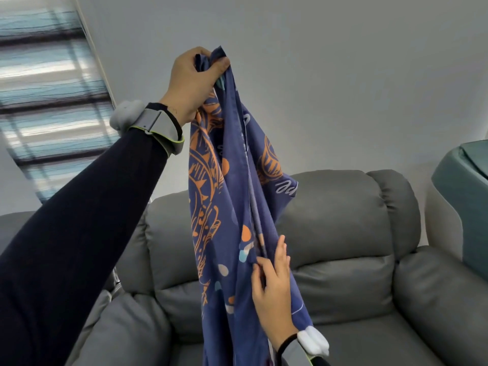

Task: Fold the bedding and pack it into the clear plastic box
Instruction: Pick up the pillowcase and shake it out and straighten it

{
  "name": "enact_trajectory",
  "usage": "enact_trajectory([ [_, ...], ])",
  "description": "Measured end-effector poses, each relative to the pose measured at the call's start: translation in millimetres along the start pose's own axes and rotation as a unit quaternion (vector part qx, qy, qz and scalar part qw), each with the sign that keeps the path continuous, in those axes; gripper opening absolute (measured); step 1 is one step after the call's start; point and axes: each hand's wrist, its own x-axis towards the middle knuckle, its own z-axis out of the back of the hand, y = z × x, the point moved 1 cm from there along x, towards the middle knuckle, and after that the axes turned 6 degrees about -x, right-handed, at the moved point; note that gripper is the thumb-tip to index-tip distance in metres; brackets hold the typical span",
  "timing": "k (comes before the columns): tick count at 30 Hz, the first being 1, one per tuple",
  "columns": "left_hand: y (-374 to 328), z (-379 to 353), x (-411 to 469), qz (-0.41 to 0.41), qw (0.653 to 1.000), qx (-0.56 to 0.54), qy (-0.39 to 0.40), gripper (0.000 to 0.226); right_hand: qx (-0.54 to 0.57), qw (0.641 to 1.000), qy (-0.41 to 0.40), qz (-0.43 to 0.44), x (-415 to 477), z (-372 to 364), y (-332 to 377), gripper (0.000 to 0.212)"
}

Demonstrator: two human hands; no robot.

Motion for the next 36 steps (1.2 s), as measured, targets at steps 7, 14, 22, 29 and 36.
enact_trajectory([
  [7, -3, 0, -1, 0.0, 1.0, -0.005, 0.001, 0.018, 0.021, 1.0, -0.017, 0.003, 9, -4, 24, 0.02],
  [14, -6, 4, -3, 0.001, 1.0, -0.011, -0.004, 0.017, 0.051, 0.998, 0.0, -0.041, 5, -9, 33, 0.024],
  [22, -7, 9, -3, 0.002, 1.0, -0.01, -0.001, 0.018, 0.01, 0.997, -0.059, -0.052, 5, -19, 29, 0.014],
  [29, -4, 10, -2, 0.004, 1.0, -0.01, -0.004, 0.015, 0.072, 0.994, -0.03, -0.077, 4, -25, 35, 0.02],
  [36, -2, 13, -3, 0.009, 1.0, -0.019, -0.006, 0.015, 0.013, 0.991, -0.039, -0.128, 14, -27, 30, 0.02],
])
